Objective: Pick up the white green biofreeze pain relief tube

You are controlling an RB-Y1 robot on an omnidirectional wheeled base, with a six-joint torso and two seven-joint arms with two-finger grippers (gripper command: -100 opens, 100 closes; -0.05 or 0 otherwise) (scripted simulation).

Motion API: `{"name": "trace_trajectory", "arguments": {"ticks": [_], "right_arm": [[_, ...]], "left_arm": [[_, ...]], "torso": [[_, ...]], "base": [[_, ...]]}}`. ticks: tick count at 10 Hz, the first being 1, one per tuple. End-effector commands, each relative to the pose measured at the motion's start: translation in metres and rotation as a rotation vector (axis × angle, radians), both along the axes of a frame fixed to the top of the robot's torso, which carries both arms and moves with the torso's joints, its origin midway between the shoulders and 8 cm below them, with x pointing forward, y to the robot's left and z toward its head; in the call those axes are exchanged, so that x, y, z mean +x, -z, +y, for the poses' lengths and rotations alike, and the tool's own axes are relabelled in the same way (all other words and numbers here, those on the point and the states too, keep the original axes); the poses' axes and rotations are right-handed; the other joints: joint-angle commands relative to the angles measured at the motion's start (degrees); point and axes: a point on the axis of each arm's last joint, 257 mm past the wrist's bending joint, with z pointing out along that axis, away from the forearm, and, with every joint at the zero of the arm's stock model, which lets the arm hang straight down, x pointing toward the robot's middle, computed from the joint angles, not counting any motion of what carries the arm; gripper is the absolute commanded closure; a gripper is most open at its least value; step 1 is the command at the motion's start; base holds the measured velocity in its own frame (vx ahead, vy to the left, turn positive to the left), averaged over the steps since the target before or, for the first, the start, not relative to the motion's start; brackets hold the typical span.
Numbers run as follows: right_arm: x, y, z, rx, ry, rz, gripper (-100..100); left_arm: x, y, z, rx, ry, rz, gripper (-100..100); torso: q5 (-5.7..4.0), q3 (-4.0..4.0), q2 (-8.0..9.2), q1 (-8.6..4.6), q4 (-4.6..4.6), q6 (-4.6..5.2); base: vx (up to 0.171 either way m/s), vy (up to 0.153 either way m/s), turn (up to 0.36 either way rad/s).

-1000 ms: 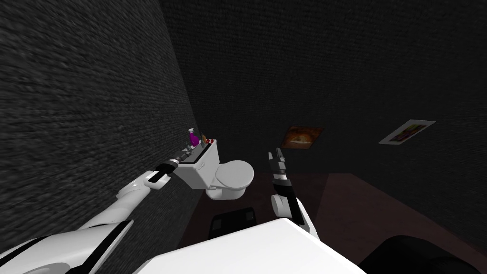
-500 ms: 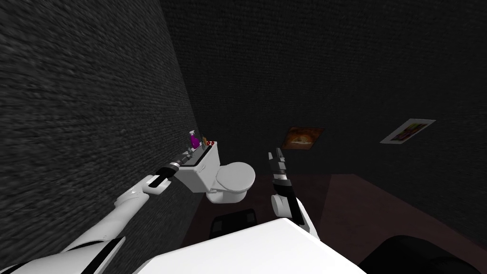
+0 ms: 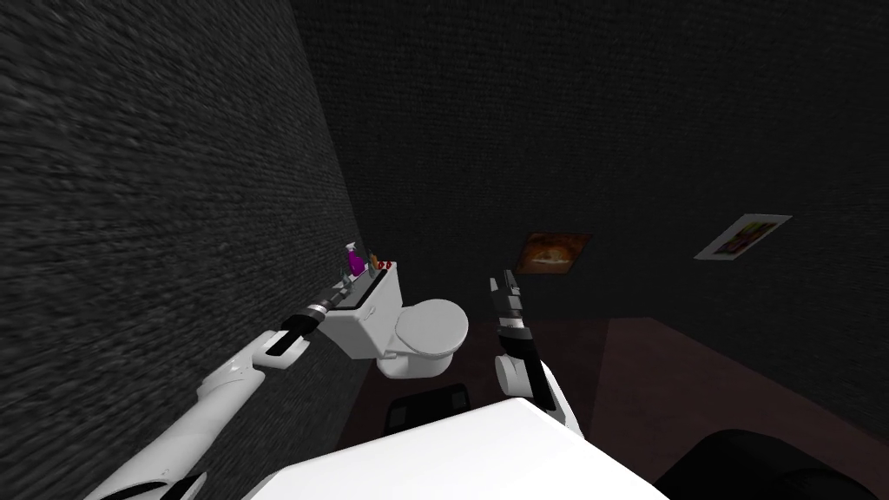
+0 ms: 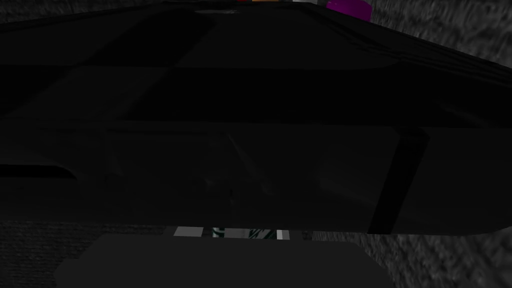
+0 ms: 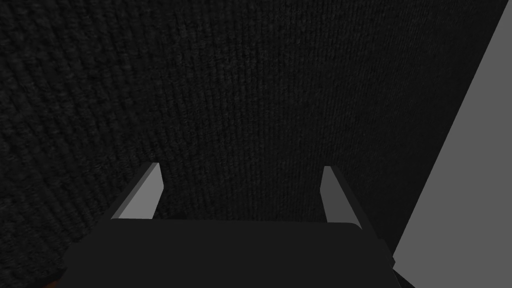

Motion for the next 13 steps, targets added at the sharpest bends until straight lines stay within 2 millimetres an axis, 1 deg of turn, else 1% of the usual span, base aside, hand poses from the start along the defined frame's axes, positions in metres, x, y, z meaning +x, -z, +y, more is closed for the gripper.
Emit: {"name": "trace_trajectory", "arguments": {"ticks": [1, 2, 3, 4, 5, 6, 7, 8, 9, 10, 11, 12, 13], "right_arm": [[0.0, 0.0, 0.0, 0.0, 0.0, 0.0, 0], [0.0, 0.0, 0.0, 0.0, 0.0, 0.0, 0], [0.0, 0.0, 0.0, 0.0, 0.0, 0.0, 0], [0.0, 0.0, 0.0, 0.0, 0.0, 0.0, 0], [0.0, 0.0, 0.0, 0.0, 0.0, 0.0, 0], [0.0, 0.0, 0.0, 0.0, 0.0, 0.0, 0], [0.0, 0.0, 0.0, 0.0, 0.0, 0.0, 0], [0.0, 0.0, 0.0, 0.0, 0.0, 0.0, 0], [0.0, 0.0, 0.0, 0.0, 0.0, 0.0, 0], [0.0, 0.0, 0.0, 0.0, 0.0, 0.0, 0], [0.0, 0.0, 0.0, 0.0, 0.0, 0.0, 0], [0.0, 0.0, 0.0, 0.0, 0.0, 0.0, 0], [0.0, 0.0, 0.0, 0.0, 0.0, 0.0, 0]], "left_arm": [[-0.006, 0.001, -0.007, 0.002, 0.012, 0.002, 100], [-0.005, -0.005, -0.011, 0.004, 0.021, -0.011, 100], [-0.017, 0.012, -0.006, -0.008, -0.007, 0.02, 100], [-0.021, 0.012, -0.009, -0.006, -0.002, 0.019, 100], [-0.026, 0.009, -0.014, -0.001, 0.012, 0.008, 100], [-0.025, 0.001, -0.019, 0.001, 0.022, -0.008, 100], [-0.036, 0.014, -0.014, -0.01, -0.008, 0.019, 100], [-0.044, 0.014, -0.017, -0.006, 0.0, 0.017, 100], [-0.046, 0.007, -0.024, -0.002, 0.014, 0.0, 100], [-0.045, 0.003, -0.026, -0.001, 0.019, -0.008, 100], [-0.058, 0.014, -0.021, -0.01, -0.013, 0.017, 100], [-0.064, 0.014, -0.023, -0.007, -0.007, 0.016, 100], [-0.068, 0.006, -0.03, -0.003, 0.007, 0.0, 100]], "torso": [[0.0, 0.0, 0.0, 0.0, 0.0, 0.0], [0.05, 0.01, 0.07, -0.03, -0.04, 0.01], [0.05, 0.04, 0.12, -0.07, -0.03, 0.04], [0.15, -0.08, -0.02, 0.04, -0.15, 0.06], [0.22, -0.2, -0.16, 0.15, -0.24, 0.03], [0.24, -0.2, -0.14, 0.16, -0.26, 0.02], [0.23, -0.16, -0.08, 0.11, -0.24, 0.04], [0.27, -0.24, -0.2, 0.18, -0.29, 0.04], [0.33, -0.33, -0.29, 0.27, -0.38, 0.01], [0.33, -0.32, -0.25, 0.28, -0.38, 0.01], [0.31, -0.27, -0.18, 0.22, -0.35, 0.02], [0.33, -0.32, -0.28, 0.32, -0.38, -0.01], [0.38, -0.37, -0.32, 0.38, -0.44, -0.05]], "base": [[0.009, -0.002, 0.012], [-0.011, -0.01, 0.009], [0.042, 0.026, -0.022], [0.068, 0.039, -0.029], [0.036, 0.021, 0.001], [0.008, 0.006, 0.01], [0.058, 0.029, -0.028], [0.072, 0.037, -0.022], [0.031, 0.021, 0.005], [0.003, 0.005, 0.007], [0.051, 0.033, -0.03], [0.066, 0.043, -0.02], [0.033, 0.018, 0.004]]}}
